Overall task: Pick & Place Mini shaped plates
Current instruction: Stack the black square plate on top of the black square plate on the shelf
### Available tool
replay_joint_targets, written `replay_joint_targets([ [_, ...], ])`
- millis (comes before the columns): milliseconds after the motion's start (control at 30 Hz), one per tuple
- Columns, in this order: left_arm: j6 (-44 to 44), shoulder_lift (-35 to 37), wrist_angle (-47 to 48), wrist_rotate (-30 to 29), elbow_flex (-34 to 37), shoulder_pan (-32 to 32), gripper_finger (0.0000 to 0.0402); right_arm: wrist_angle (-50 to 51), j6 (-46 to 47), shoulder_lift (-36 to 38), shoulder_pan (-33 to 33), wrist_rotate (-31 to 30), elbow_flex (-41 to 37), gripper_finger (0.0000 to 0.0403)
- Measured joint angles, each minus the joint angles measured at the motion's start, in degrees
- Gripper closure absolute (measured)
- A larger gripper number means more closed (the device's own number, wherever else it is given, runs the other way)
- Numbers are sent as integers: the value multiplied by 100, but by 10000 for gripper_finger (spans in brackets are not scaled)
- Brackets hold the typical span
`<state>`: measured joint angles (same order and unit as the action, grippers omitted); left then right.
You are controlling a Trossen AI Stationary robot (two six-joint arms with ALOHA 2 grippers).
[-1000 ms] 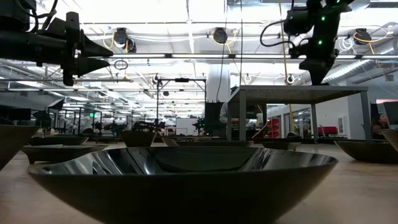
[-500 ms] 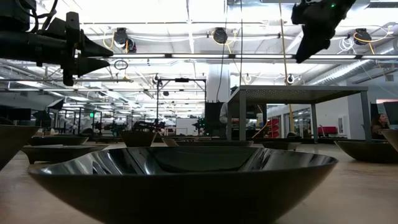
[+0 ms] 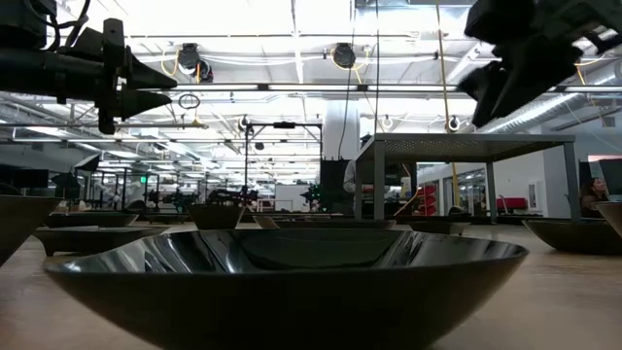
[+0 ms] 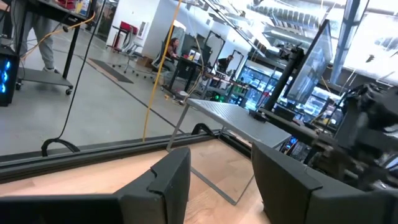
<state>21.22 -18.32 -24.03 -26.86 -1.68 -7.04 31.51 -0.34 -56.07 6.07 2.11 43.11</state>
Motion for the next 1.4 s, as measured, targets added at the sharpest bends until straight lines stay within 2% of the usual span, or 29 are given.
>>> replay_joint_targets([
  [100, -1, 0, 0, 1, 1, -1, 229, -511, -919, -251, 478, -351, -207, 267],
  [233, -1, 0, 0, -1, 0, -1, 229, -691, -2132, -741, 843, -785, -356, 267],
  [433, 0, 0, -1, 0, 1, 1, 229, -1366, -3317, -1531, 851, -2268, -620, 267],
  [500, -1, 2, -2, -1, 1, 1, 229, -1691, -3632, -1775, 767, -2478, -667, 267],
  [833, 1, 2, -2, -1, 1, -1, 229, -1795, -3959, -2491, 545, -2030, -674, 267],
  [1000, -1, 0, 0, -1, 1, 1, 229, -1994, -4090, -2752, 279, -2012, -673, 267],
  [1267, -1, 0, 0, -1, -1, -1, 229, -2112, -4089, -2831, -55, -1985, -664, 269],
  [1400, -1, 0, -1, -1, 0, 1, 229, -2086, -3835, -2834, -153, -1985, -664, 286],
])
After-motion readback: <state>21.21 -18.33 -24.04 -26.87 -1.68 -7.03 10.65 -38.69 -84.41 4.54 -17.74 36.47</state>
